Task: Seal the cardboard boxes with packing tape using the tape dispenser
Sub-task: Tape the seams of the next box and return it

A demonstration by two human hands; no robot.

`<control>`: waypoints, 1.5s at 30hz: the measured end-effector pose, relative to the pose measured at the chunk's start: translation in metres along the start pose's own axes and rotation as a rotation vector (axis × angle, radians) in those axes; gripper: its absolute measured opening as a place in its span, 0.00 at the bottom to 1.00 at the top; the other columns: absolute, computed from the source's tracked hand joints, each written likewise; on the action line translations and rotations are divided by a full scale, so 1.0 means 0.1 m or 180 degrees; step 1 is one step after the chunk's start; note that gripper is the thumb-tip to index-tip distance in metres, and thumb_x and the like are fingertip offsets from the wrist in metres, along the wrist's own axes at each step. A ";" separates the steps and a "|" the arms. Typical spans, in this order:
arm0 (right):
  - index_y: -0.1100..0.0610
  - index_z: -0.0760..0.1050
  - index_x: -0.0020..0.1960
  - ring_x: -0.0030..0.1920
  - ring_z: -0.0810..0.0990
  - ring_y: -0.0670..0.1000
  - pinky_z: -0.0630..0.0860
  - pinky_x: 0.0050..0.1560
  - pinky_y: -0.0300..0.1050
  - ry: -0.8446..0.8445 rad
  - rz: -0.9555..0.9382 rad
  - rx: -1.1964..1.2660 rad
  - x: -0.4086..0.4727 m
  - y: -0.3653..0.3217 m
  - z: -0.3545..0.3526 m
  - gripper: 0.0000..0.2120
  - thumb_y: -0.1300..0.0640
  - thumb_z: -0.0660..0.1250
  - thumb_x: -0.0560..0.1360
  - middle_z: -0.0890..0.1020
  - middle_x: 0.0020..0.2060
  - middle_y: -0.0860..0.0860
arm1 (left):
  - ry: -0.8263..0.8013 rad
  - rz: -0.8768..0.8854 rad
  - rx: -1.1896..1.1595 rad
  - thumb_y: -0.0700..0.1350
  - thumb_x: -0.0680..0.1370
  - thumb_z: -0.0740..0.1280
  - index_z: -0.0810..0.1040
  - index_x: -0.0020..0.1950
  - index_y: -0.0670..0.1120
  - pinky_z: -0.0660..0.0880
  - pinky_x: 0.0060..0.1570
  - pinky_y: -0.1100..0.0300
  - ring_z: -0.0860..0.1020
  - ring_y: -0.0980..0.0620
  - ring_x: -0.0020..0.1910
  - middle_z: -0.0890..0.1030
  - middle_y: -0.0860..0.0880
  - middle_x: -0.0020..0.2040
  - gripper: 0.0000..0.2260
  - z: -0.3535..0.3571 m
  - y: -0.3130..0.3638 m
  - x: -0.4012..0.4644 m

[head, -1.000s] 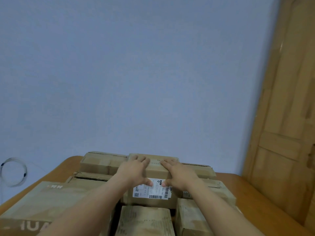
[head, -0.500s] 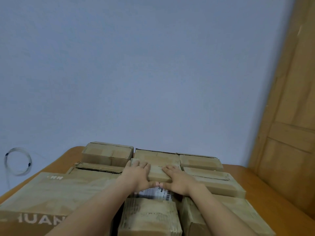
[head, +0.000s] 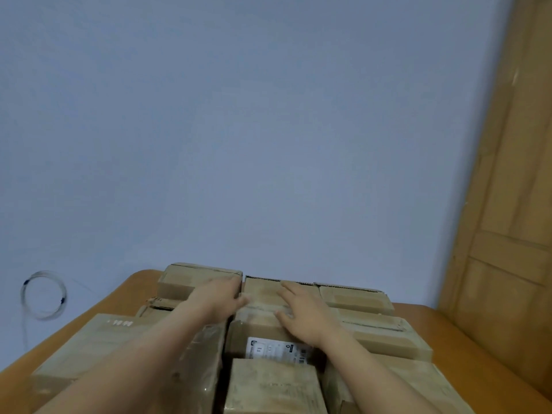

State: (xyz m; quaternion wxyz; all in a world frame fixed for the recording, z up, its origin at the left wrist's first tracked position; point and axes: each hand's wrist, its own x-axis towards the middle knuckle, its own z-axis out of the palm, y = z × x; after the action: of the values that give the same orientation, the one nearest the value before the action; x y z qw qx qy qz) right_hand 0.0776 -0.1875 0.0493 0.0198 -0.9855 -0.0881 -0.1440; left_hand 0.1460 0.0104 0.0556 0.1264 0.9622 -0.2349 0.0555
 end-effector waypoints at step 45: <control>0.56 0.69 0.69 0.64 0.72 0.54 0.57 0.71 0.59 -0.0796 -0.0218 0.0684 1.00 -1.08 0.23 0.31 0.45 0.72 0.70 0.75 0.63 0.53 | -0.0815 0.0109 0.0570 0.53 0.68 0.76 0.60 0.75 0.53 0.66 0.64 0.58 0.68 0.49 0.67 0.68 0.50 0.70 0.40 -0.37 -1.10 0.02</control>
State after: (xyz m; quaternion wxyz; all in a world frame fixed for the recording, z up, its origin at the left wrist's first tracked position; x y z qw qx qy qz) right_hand 0.1588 -0.0635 0.0570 0.1090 -0.9843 -0.1383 -0.0106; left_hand 0.1977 0.1137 0.0678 0.0081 0.9646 -0.2597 -0.0447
